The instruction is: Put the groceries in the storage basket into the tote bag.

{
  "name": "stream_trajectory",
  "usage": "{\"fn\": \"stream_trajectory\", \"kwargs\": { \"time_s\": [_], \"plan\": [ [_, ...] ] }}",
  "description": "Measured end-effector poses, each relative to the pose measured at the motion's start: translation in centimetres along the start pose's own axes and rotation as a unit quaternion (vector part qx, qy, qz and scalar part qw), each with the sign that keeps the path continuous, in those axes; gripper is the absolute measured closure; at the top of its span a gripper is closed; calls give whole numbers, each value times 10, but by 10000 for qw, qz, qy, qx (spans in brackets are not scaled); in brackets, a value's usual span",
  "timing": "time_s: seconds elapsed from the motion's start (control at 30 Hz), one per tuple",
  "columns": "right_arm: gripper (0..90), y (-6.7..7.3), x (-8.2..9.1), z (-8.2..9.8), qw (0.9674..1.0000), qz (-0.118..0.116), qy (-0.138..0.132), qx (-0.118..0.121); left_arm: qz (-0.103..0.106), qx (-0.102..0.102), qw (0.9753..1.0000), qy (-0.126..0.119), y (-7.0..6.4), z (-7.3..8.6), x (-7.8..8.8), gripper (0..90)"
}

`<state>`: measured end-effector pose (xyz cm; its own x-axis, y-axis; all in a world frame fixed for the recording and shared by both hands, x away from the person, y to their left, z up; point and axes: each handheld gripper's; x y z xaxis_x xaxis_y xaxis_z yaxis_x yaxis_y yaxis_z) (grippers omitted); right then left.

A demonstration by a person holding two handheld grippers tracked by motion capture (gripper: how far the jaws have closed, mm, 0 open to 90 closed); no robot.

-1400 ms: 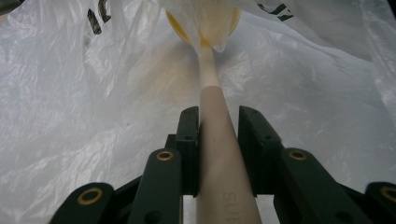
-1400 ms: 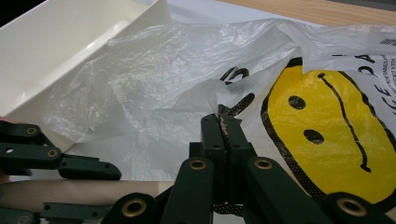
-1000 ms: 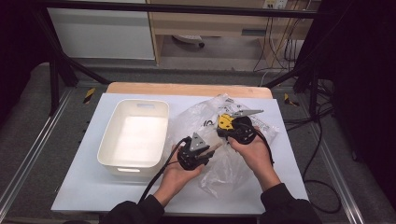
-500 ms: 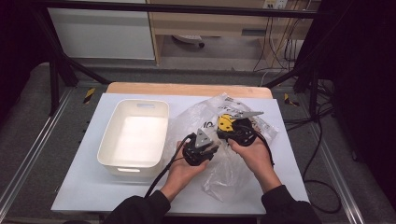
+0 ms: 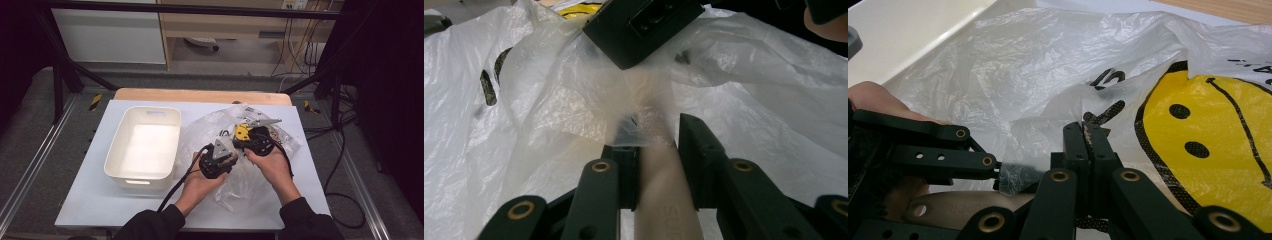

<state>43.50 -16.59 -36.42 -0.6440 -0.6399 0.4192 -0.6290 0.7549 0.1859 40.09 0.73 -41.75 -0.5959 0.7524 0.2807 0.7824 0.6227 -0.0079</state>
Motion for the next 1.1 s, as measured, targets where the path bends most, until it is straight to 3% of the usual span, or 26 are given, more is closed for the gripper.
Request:
{"fn": "stream_trajectory", "kwargs": {
  "time_s": [0.3, 0.8, 1.0, 1.1],
  "plan": [
    [900, -1, 1, 2, 10000, 1, 24, -6, -77, -89, 9999, -84, 1, 0, 1, 702],
    [900, -4, 4, 3, 10000, 56, 8, -24, -237, -51, 9997, -36, 6, 1, 7, 703],
    [900, -6, 5, 3, 9999, 88, 6, -51, -521, 40, 9986, -85, 9, 2, 15, 704],
    [900, -5, 6, 3, 9999, 94, 3, -49, -534, 109, 9985, -1, 12, 3, 15, 703]
  ]
}}
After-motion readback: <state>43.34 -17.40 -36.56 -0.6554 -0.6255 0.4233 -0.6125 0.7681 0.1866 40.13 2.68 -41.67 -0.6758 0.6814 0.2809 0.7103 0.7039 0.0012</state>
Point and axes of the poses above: each handheld gripper's, and its own axes: x roughly backward along the jaws, z roughly out of its underside, y roughly to its left, and after that the axes turned 15 degrees about -y, right-handed
